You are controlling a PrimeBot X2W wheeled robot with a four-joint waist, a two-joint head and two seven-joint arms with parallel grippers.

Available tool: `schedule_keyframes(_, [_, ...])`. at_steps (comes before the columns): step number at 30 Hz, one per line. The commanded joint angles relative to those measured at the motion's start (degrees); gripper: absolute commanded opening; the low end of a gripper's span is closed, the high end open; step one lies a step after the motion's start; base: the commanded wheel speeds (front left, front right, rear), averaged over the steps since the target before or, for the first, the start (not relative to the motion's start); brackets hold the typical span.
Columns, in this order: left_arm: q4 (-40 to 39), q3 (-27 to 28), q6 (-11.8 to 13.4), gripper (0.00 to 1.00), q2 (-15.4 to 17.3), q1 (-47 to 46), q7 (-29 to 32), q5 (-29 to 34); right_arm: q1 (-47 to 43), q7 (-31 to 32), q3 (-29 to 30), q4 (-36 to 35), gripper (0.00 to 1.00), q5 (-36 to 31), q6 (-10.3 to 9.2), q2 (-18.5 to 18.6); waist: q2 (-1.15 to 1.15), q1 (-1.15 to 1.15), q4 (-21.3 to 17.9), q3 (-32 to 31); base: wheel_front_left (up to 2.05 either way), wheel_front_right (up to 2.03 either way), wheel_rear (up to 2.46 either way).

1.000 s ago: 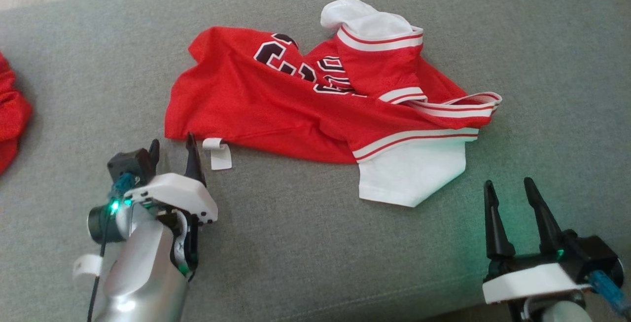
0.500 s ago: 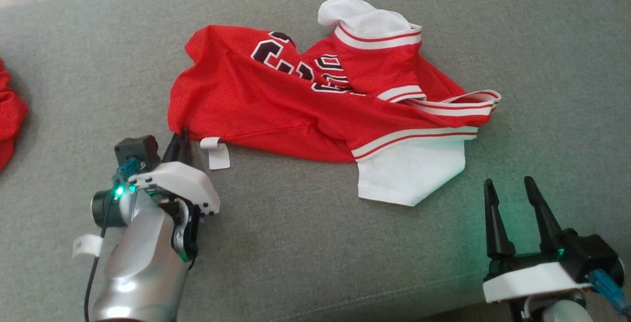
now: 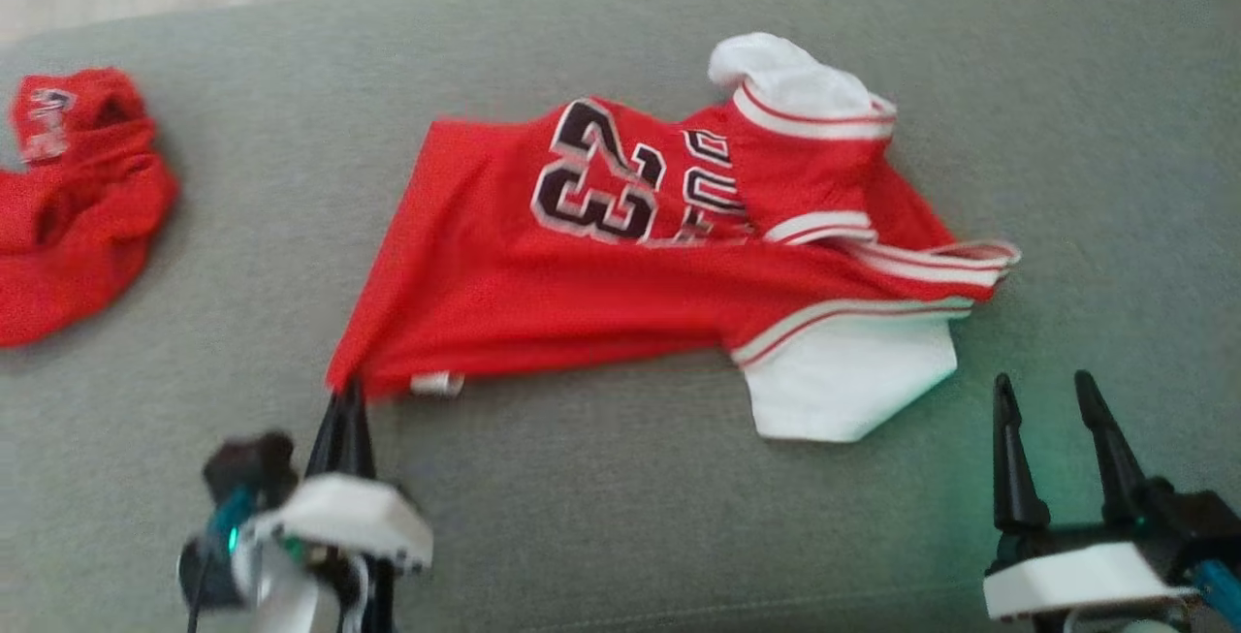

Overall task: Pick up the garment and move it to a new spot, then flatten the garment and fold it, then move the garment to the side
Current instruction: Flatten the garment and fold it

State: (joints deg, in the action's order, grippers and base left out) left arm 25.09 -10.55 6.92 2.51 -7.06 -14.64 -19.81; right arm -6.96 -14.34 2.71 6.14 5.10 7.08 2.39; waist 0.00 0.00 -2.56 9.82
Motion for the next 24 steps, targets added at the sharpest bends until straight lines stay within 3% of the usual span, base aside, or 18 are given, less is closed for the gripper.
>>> schedule_keyframes(1, [-4.1, 2.5, 1.1, 0.00, 0.6, 0.8, -0.4, -0.5, 0.0, -0.7, -1.1, -2.1, 1.00, -0.5, 0.41, 0.5, 0.00, 0.00, 2.2, -1.4, 0.00, 0.00, 0.00])
schedule_keyframes(8, [-7.9, 2.1, 2.8, 0.00, 0.8, 7.1, 0.6, -0.7, 0.0, -0.7, -2.4, -1.8, 1.00, -1.1, 0.41, 0.5, 0.00, 0.00, 4.5, -1.8, 0.00, 0.00, 0.00])
schedule_keyframes(9, [-8.1, 2.1, 2.9, 0.41, 0.7, 7.1, 0.4, -0.9, 0.0, -0.7, -2.4, -1.7, 1.00, -1.2, 0.41, 0.5, 0.00, 0.00, 4.5, -1.8, 0.00, 0.00, 0.00])
schedule_keyframes(10, [-8.3, 2.1, 3.0, 0.89, 0.7, 7.0, 0.2, -0.6, 0.1, -0.7, -2.5, -1.6, 1.00, -1.2, 0.41, 0.5, 0.00, 0.00, 4.6, -1.9, 0.00, 0.00, 0.00])
schedule_keyframes(11, [-8.5, 2.1, 3.1, 1.00, 0.7, 7.1, 0.1, -0.4, 0.1, -0.7, -2.6, -1.6, 1.00, -1.3, 0.41, 0.5, 0.00, 0.00, 4.5, -1.9, 0.00, 0.00, 0.00])
schedule_keyframes(18, [-15.1, 2.3, 5.0, 1.00, 0.7, 9.3, -0.3, 5.1, 0.2, -0.7, -2.6, -1.5, 1.00, -1.4, 0.41, 0.5, 0.00, 0.00, 3.2, -2.2, 0.00, 0.00, 0.00])
schedule_keyframes(21, [-20.1, 0.4, 5.5, 1.00, 0.6, 10.9, -0.3, 8.1, 0.3, -0.7, -2.5, -1.7, 1.00, -1.2, 0.41, 0.5, 0.00, 0.00, 2.5, -2.0, 0.00, 0.00, 0.00])
schedule_keyframes(24, [-23.3, -3.8, 4.3, 1.00, 0.5, 10.6, -0.3, 9.3, 0.3, -0.7, -2.6, -2.0, 1.00, -0.9, 0.41, 0.5, 0.00, 0.00, 1.8, -1.6, 0.00, 0.00, 0.00])
